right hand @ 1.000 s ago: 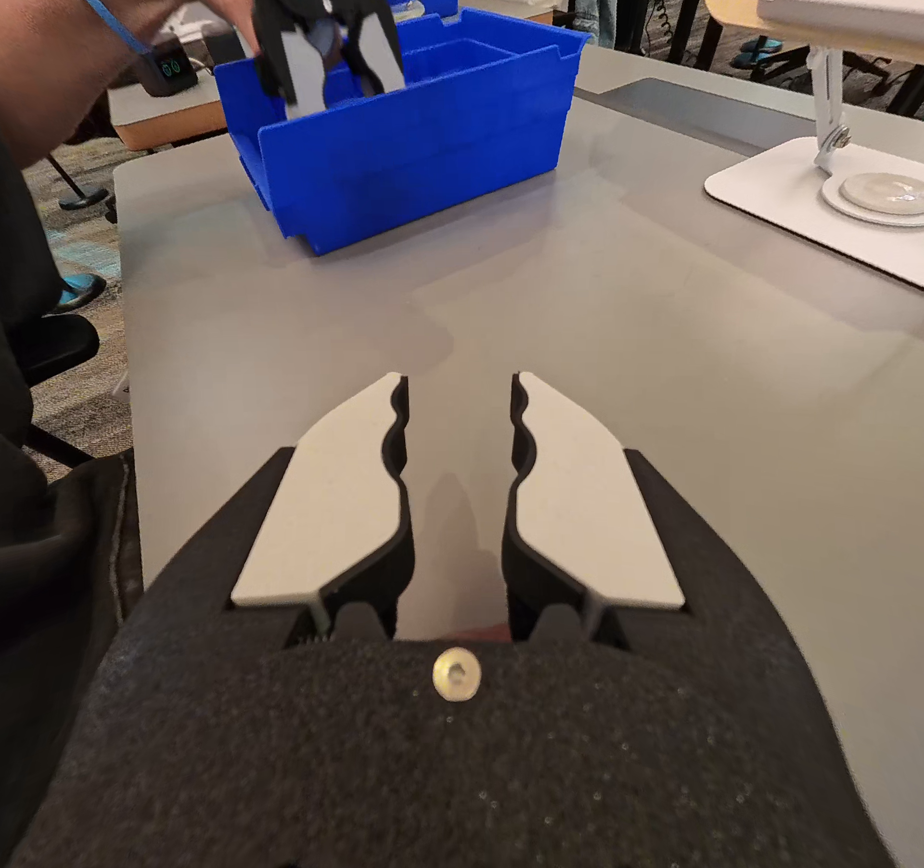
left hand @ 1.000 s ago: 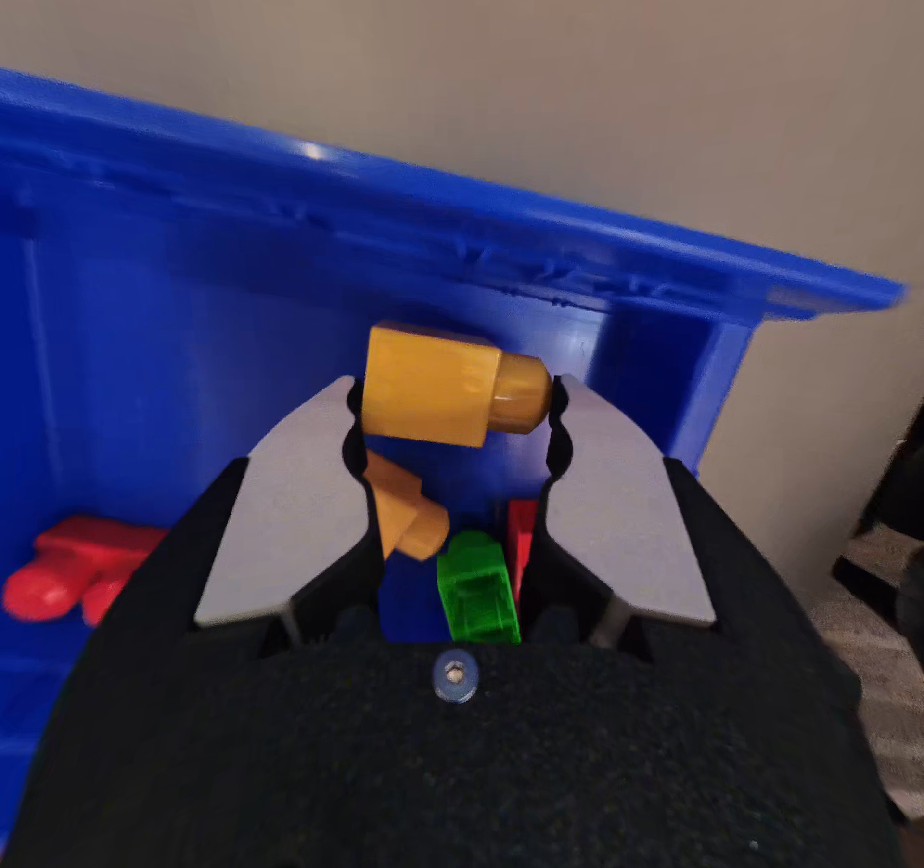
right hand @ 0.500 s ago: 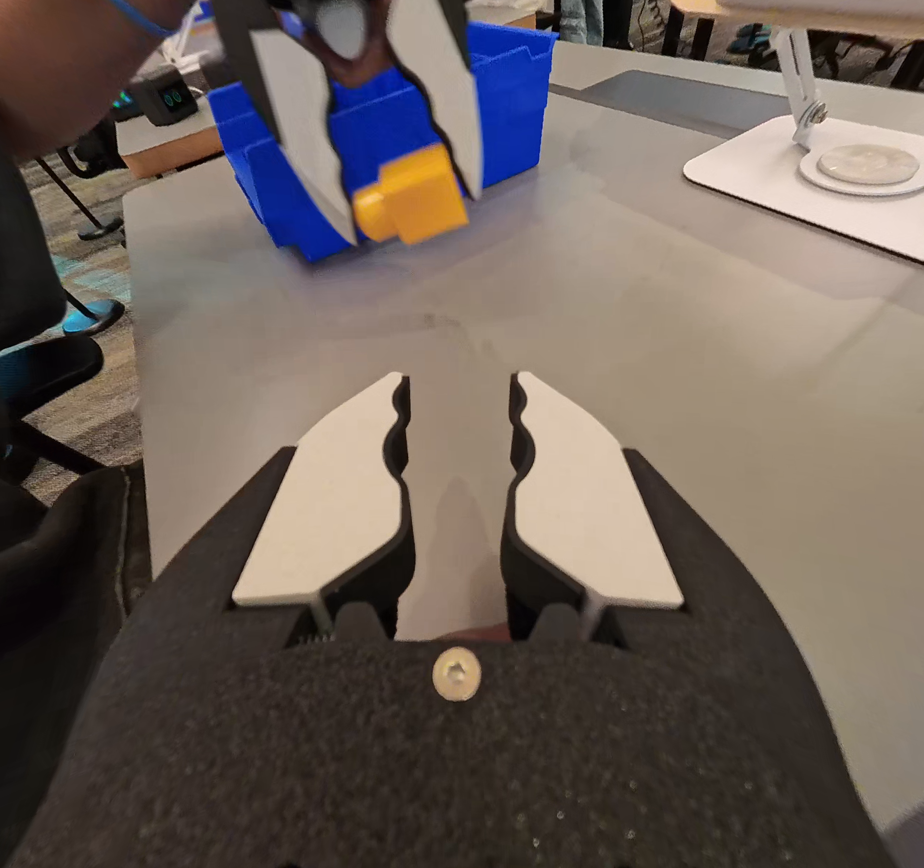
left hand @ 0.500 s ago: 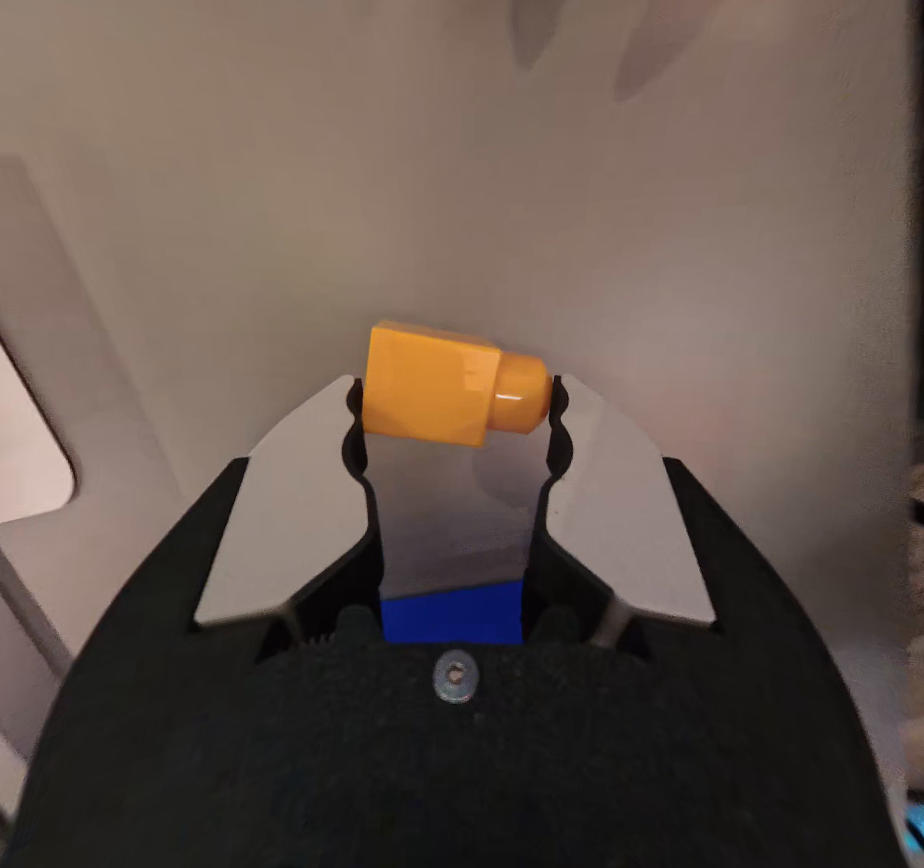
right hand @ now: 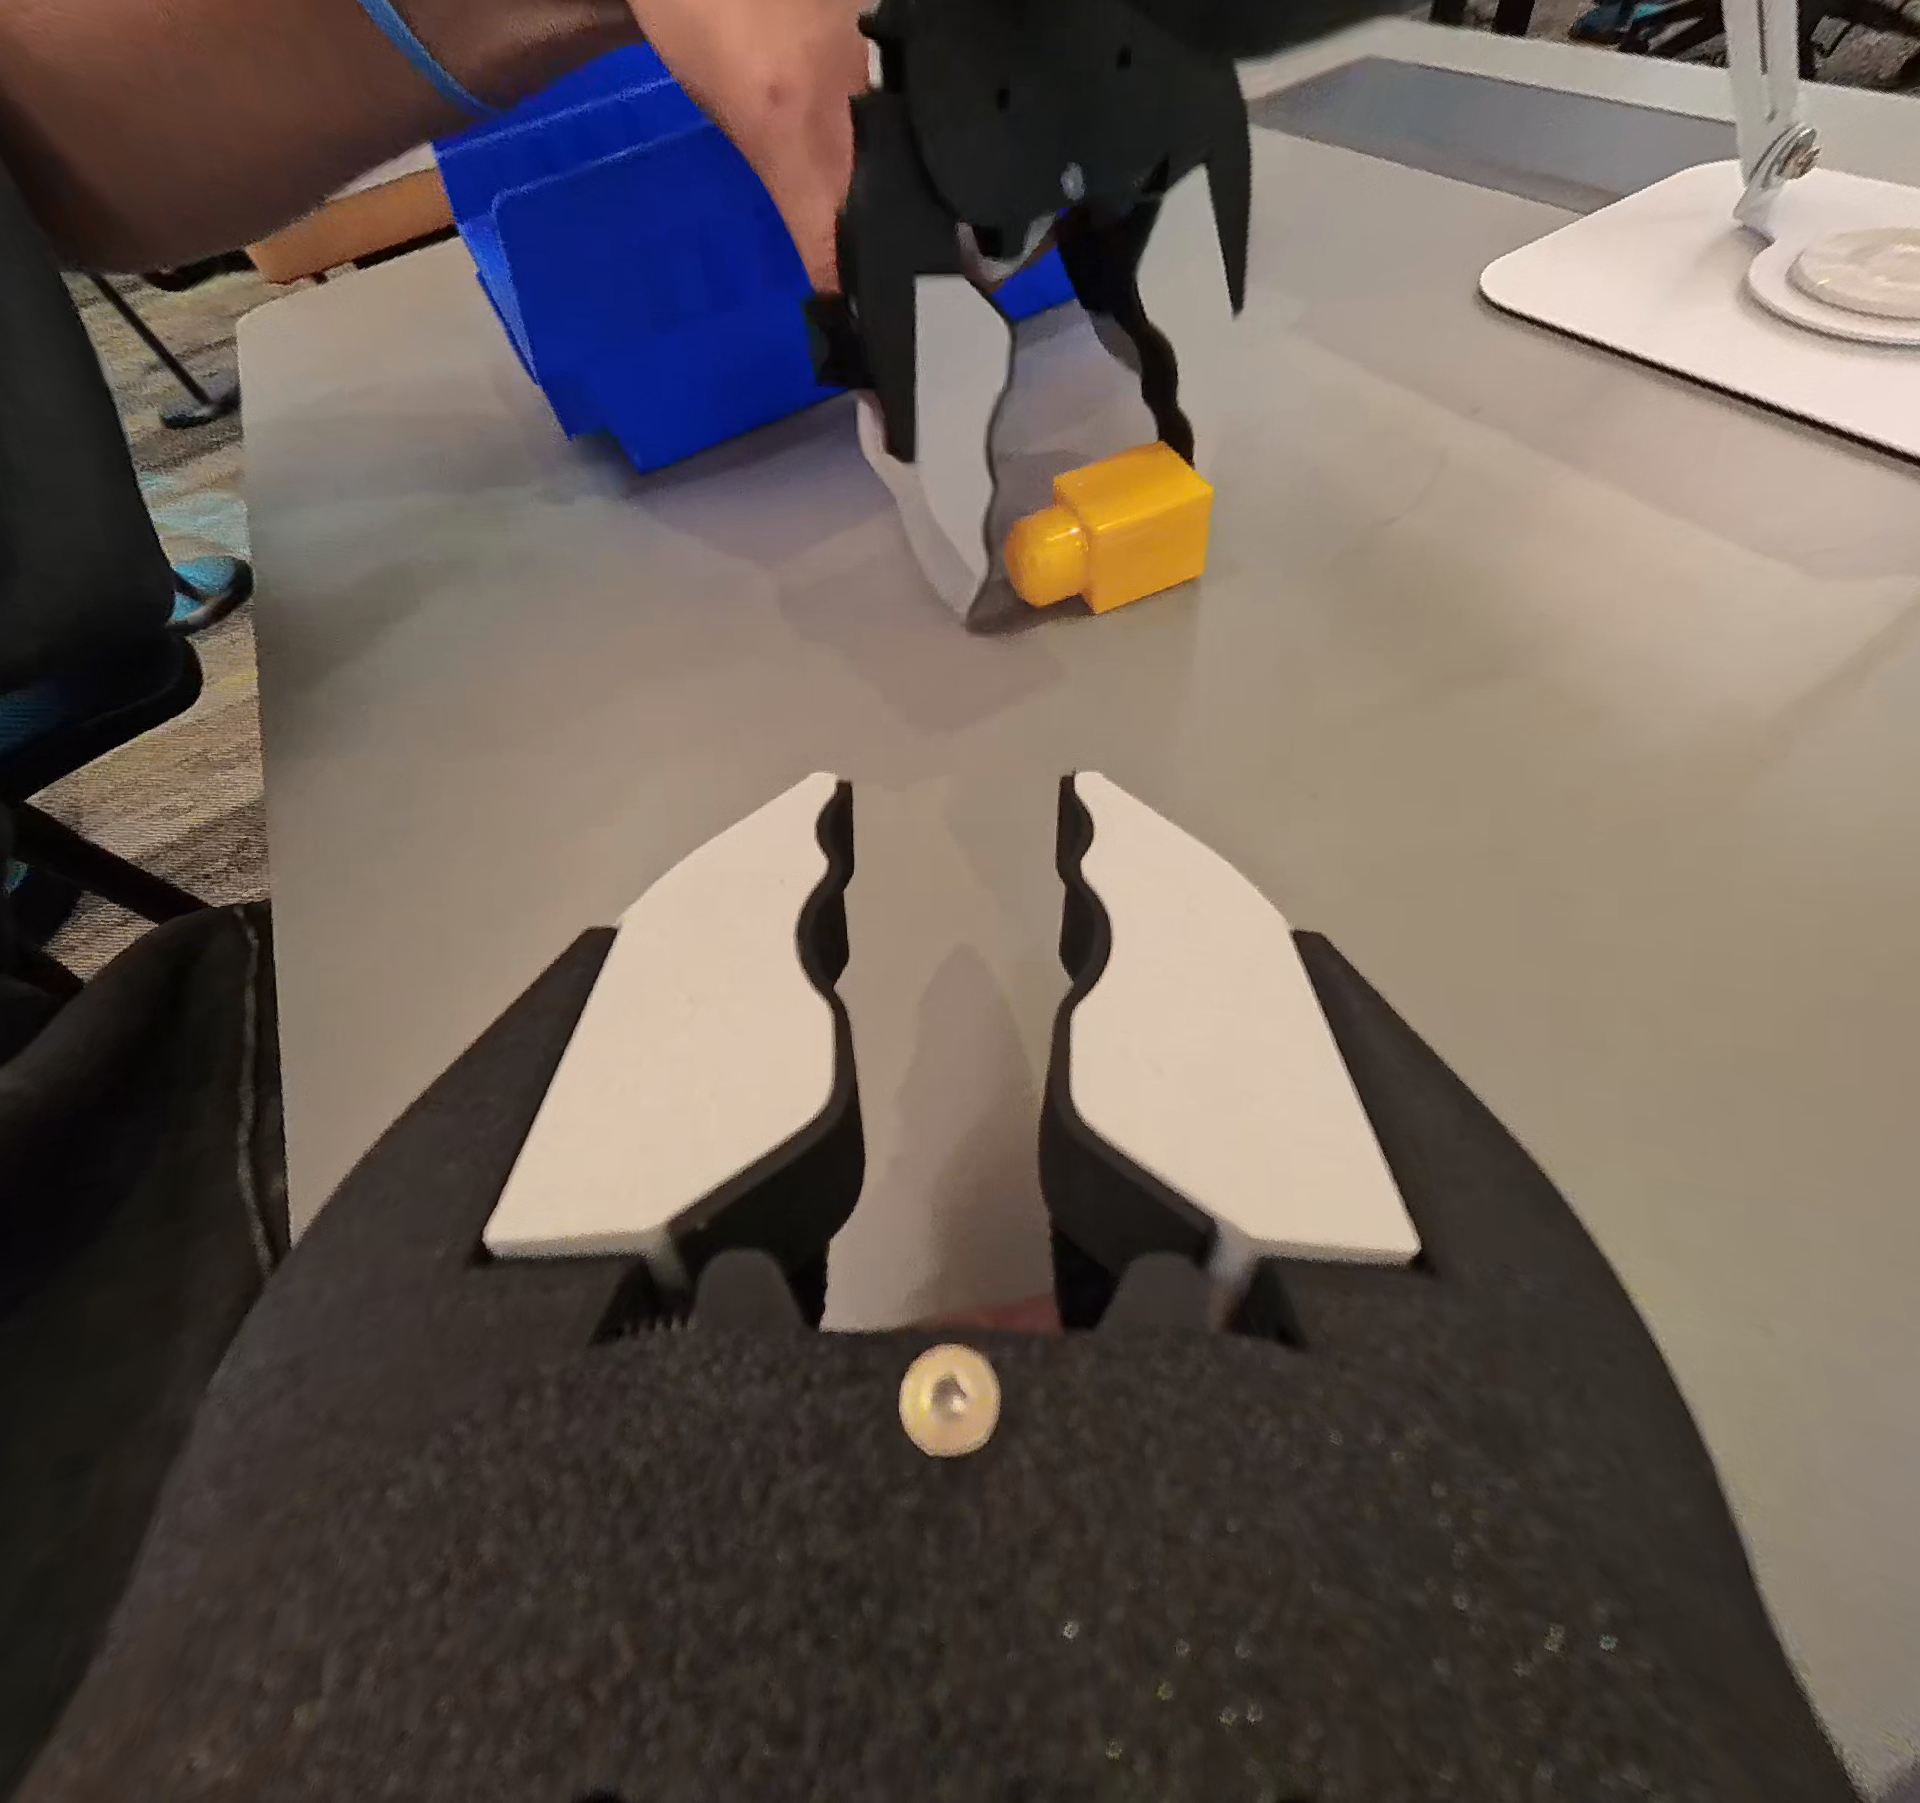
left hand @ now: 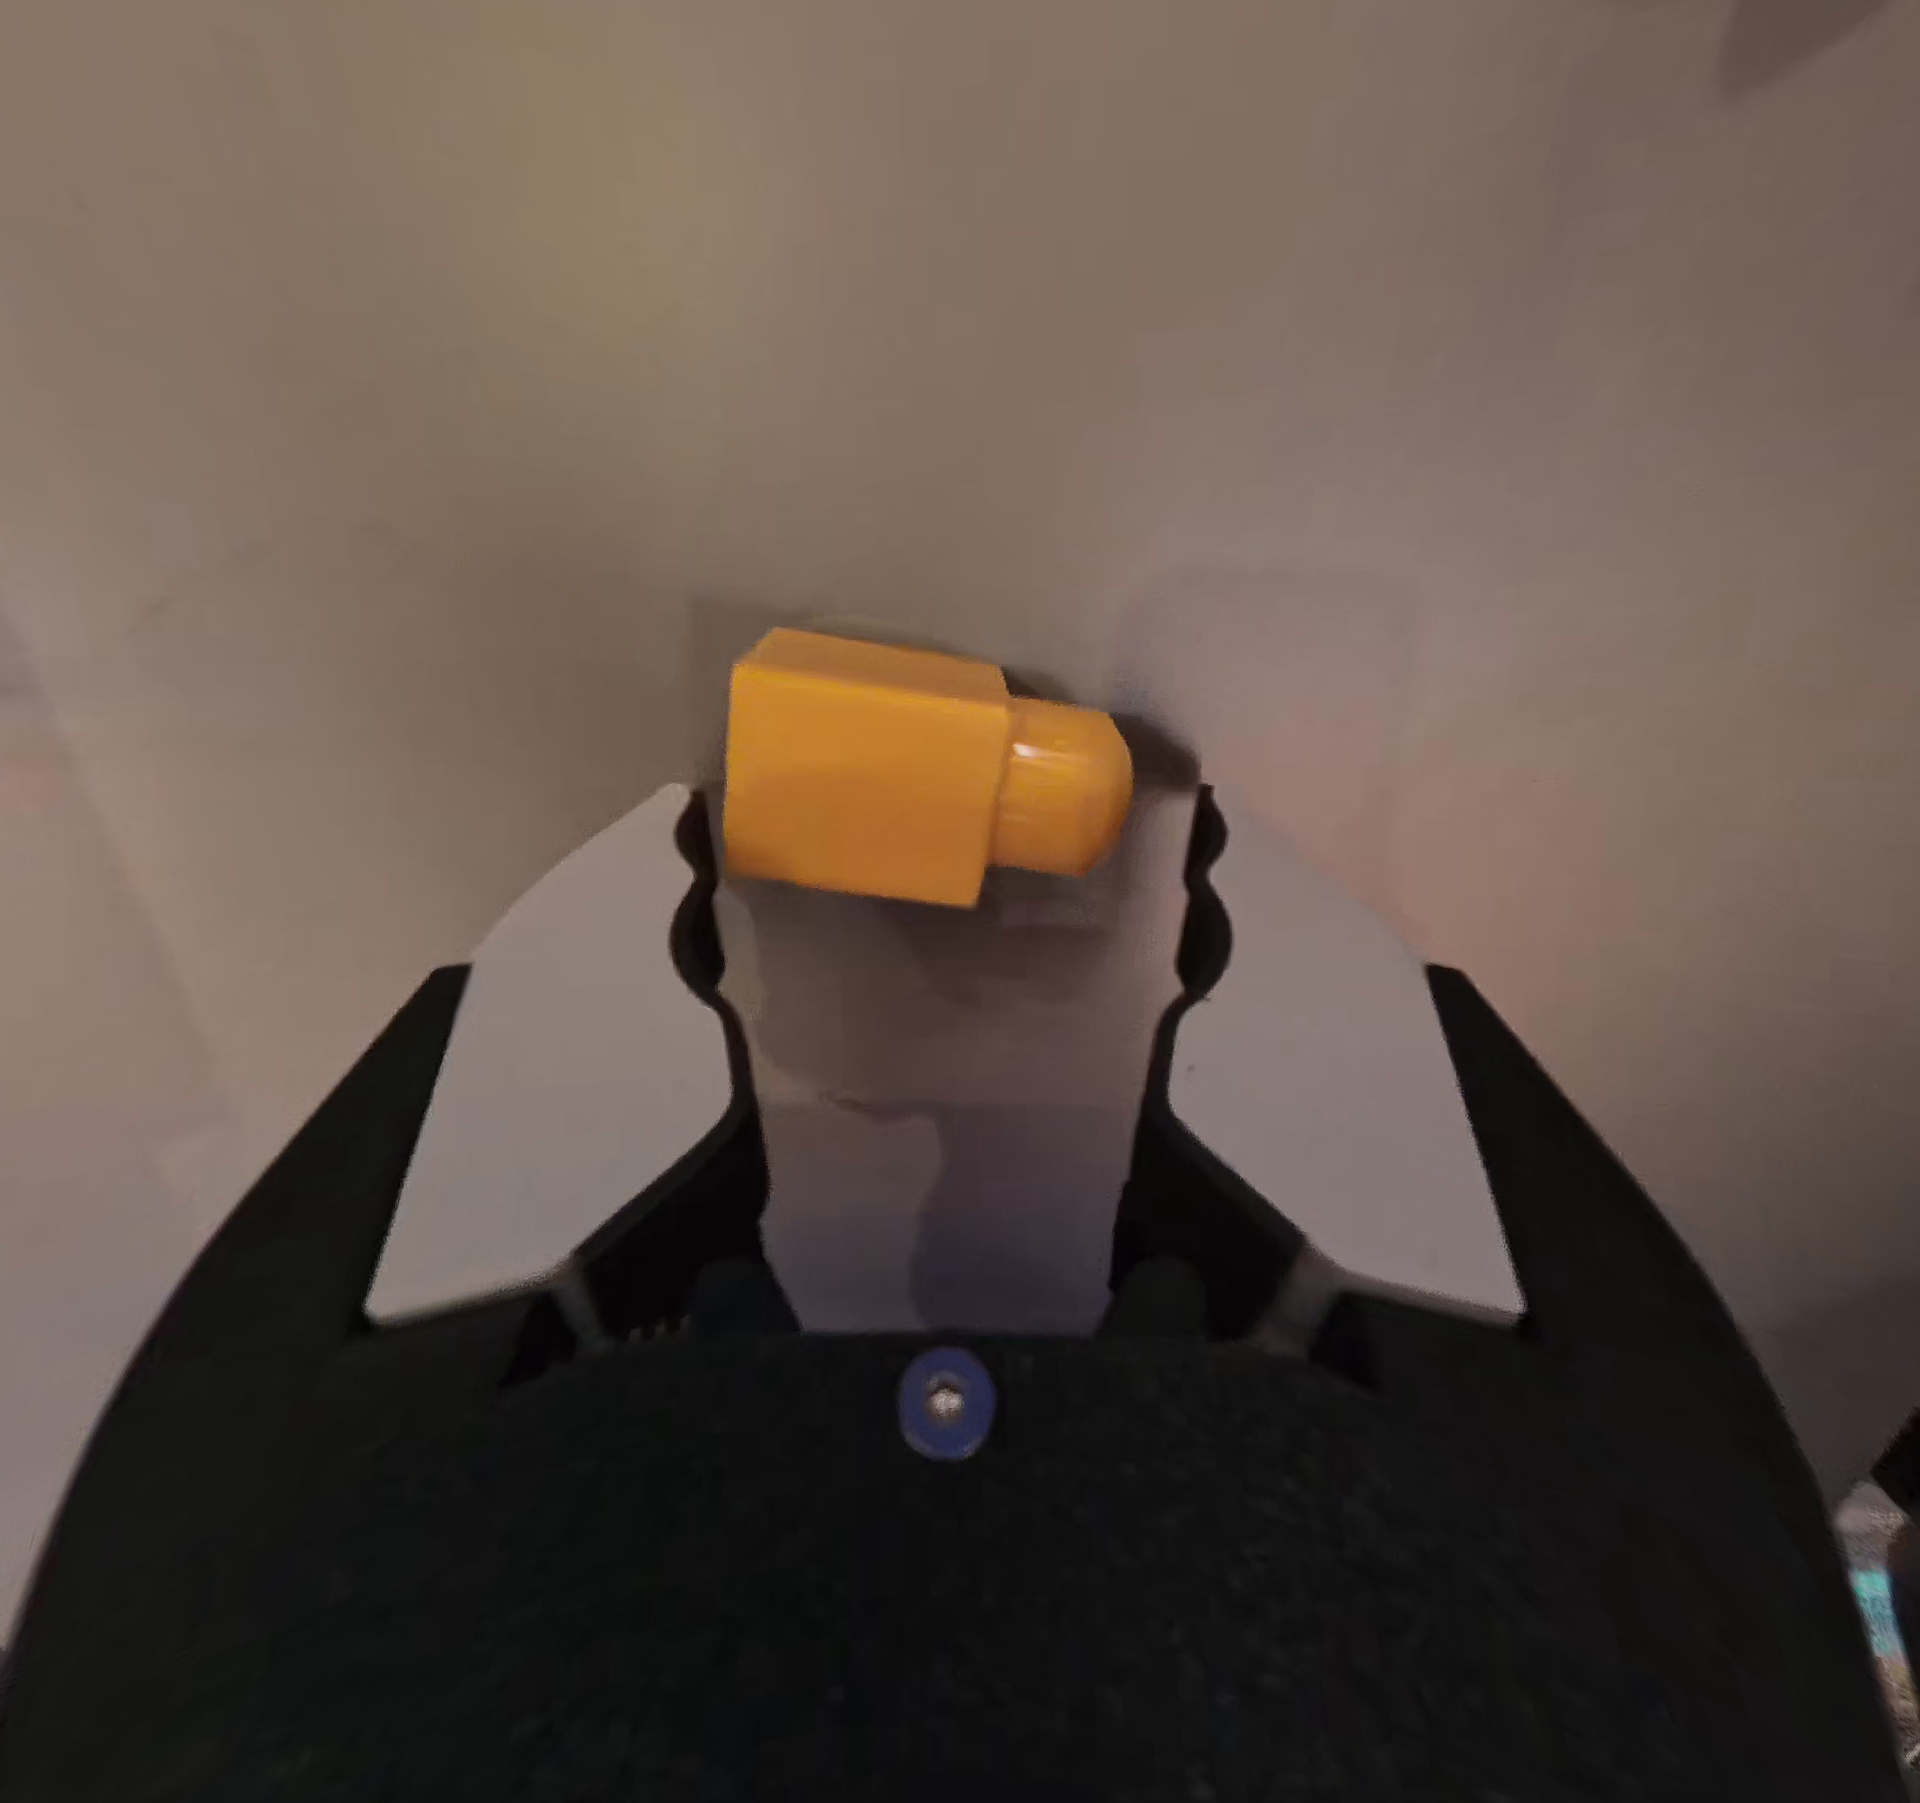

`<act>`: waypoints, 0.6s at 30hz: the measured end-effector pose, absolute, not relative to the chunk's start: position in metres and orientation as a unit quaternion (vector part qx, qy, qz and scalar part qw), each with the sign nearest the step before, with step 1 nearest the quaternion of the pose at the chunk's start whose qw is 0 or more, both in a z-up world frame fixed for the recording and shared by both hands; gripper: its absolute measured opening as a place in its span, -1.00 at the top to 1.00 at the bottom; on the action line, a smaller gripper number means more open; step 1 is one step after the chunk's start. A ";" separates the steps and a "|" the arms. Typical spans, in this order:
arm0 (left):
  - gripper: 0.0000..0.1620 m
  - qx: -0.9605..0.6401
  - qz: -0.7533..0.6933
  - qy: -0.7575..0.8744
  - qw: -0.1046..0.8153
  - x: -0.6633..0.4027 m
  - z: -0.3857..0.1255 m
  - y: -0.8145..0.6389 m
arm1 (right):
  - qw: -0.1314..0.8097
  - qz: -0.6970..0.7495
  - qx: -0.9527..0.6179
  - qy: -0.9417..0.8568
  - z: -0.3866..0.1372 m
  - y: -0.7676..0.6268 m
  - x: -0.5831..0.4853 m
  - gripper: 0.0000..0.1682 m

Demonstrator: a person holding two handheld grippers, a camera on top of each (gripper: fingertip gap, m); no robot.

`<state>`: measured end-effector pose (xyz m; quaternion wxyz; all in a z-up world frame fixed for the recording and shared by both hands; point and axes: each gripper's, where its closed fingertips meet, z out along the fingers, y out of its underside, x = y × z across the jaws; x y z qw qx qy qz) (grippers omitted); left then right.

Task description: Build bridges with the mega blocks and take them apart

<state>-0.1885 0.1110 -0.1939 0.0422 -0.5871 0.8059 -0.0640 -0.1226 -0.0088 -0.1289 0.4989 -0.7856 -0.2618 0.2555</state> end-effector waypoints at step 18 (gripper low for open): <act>0.05 -0.871 -0.043 0.400 0.283 -0.459 -0.099 0.154 | 0.489 0.255 -0.783 -0.289 -0.133 -0.015 -0.137 0.56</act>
